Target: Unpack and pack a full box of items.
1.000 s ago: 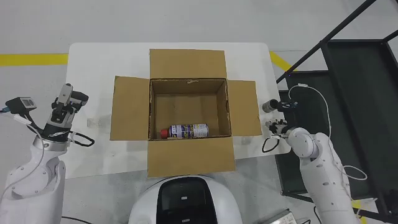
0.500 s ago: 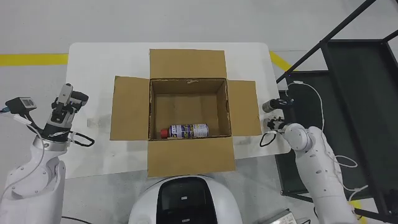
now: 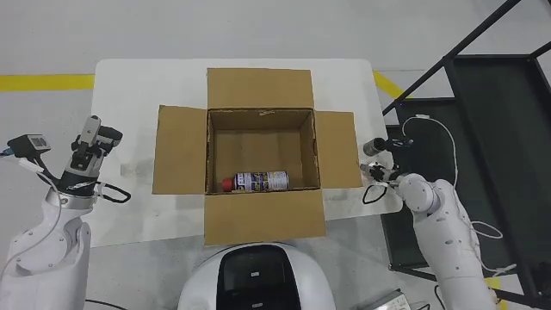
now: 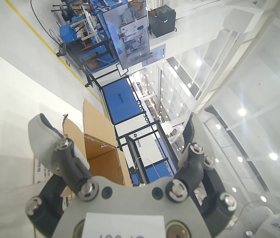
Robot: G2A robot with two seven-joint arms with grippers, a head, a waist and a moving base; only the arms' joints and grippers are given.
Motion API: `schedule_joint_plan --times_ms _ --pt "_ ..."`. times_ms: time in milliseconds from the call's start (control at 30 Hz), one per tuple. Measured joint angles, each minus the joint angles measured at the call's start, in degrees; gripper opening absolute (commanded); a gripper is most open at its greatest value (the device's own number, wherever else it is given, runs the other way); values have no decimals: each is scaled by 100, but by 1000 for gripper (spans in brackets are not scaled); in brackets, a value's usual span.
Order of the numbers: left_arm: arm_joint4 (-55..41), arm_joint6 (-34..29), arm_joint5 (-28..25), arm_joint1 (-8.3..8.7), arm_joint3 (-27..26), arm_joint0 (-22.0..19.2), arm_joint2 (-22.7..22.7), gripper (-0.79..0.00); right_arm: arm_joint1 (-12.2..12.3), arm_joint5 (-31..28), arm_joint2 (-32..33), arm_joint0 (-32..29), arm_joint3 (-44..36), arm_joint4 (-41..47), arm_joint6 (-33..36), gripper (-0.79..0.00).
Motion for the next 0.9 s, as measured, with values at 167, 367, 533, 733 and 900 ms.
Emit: schedule_joint_plan --times_ms 167,367,533,733,900 --pt "0 0 0 0 0 0 0 0 50 -23 567 -729 -1020 466 39 0" --pt "0 0 0 0 0 0 0 0 48 -453 978 -1211 -1939 1497 -183 0" --pt "0 0 0 0 0 0 0 0 53 -673 753 -1095 -2430 1510 -280 0" --pt "0 0 0 0 0 0 0 0 45 -1052 -38 -737 -2970 1283 -188 0" --pt "0 0 0 0 0 0 0 0 24 -1240 -874 -497 -3305 743 -121 0"
